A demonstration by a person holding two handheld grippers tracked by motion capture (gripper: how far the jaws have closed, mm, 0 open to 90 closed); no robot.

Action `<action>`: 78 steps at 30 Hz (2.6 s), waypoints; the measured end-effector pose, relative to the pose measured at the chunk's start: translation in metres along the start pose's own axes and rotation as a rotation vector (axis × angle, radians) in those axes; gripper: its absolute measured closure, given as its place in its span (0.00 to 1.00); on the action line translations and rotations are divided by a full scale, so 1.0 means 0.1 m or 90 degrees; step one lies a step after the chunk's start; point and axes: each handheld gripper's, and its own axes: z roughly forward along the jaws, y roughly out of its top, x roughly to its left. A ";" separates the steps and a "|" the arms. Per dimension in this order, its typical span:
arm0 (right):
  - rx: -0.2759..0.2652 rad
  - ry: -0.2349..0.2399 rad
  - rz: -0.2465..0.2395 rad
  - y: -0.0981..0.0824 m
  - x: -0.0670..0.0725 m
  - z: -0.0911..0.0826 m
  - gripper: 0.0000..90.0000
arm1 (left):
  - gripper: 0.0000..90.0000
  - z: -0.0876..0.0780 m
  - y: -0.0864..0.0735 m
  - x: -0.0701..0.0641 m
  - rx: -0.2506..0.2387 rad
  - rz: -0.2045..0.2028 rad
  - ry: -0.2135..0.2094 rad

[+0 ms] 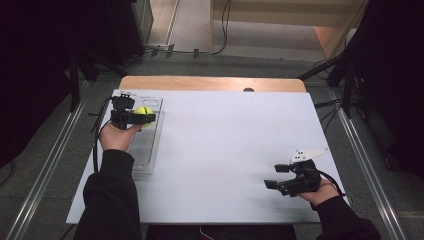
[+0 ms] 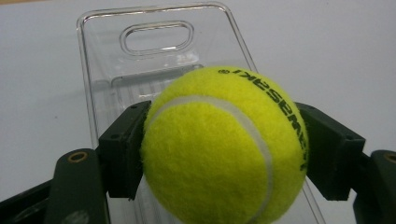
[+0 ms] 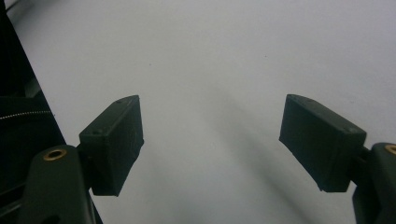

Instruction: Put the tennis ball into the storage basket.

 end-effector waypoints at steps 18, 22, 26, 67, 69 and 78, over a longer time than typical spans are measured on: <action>-0.001 0.002 -0.001 0.00 0.01 0.00 0.22 | 0.19 -0.02 0.02 0.02 -0.010 -0.027 -0.013; -0.001 0.003 -0.001 0.00 0.01 0.00 0.22 | 0.14 -0.07 0.06 0.04 -0.016 -0.045 -0.018; -0.001 0.003 -0.002 0.00 0.01 0.00 0.22 | 0.11 -0.13 0.08 0.04 -0.024 -0.046 -0.033; -0.001 0.004 -0.004 0.01 0.00 0.00 0.22 | 0.15 -0.33 0.27 -0.34 0.002 0.034 -0.133; -0.002 0.004 -0.004 0.01 0.00 0.00 0.22 | 0.16 -0.34 0.27 -0.36 0.002 0.036 -0.138; -0.001 0.003 -0.006 0.01 0.00 0.00 0.22 | 0.16 -0.30 0.27 -0.48 0.004 0.055 -0.169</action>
